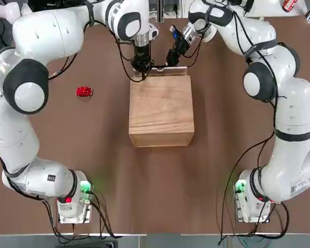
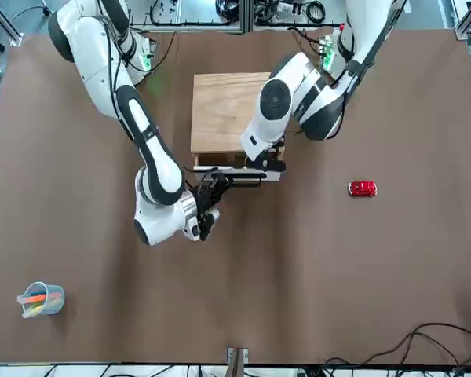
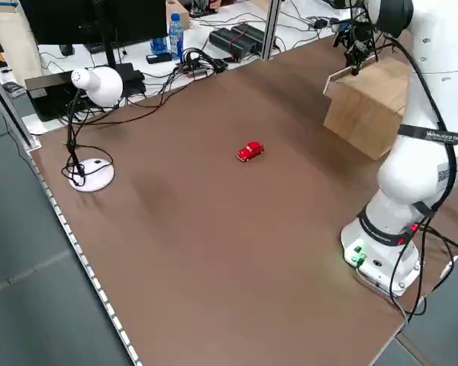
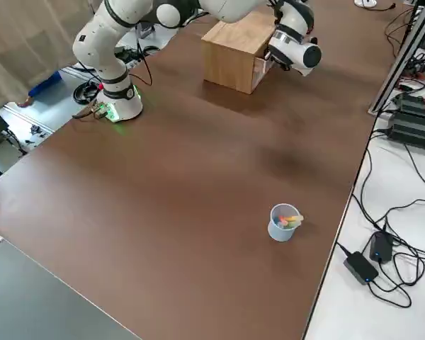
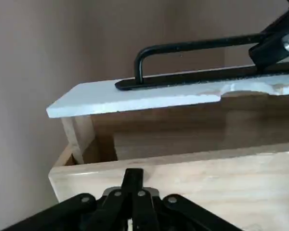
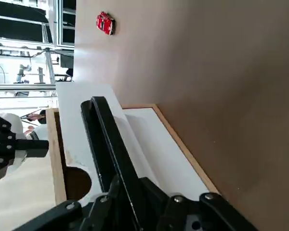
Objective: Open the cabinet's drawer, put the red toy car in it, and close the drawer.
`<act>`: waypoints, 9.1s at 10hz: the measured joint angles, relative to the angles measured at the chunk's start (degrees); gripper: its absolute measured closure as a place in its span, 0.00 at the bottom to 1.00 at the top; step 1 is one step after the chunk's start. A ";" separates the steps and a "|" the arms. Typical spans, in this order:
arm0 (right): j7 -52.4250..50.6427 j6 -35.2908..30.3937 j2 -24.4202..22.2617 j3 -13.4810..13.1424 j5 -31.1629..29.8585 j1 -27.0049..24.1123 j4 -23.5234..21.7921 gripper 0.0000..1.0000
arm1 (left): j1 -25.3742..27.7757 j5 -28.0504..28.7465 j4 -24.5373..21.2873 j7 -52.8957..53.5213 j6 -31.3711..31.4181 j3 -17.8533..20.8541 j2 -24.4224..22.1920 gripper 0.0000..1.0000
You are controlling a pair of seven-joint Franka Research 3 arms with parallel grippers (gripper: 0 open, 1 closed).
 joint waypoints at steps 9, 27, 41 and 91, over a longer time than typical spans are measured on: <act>2.32 8.38 0.05 -0.29 3.83 -0.96 0.29 0.80 | 0.03 0.00 -0.02 -0.01 0.00 -0.04 -0.02 0.99; 5.50 13.62 1.10 -0.57 6.23 -1.38 1.29 0.30 | 0.05 0.00 -0.05 -0.02 0.00 -0.10 -0.02 0.99; 5.89 13.48 0.33 -0.86 3.08 -11.59 8.19 0.00 | 2.15 0.00 -0.02 0.03 -4.06 5.62 -5.38 0.58; 33.15 -9.04 -47.21 -12.60 -54.18 -16.84 -14.25 0.01 | 2.60 -14.11 -42.41 -34.07 47.87 46.62 -9.22 0.56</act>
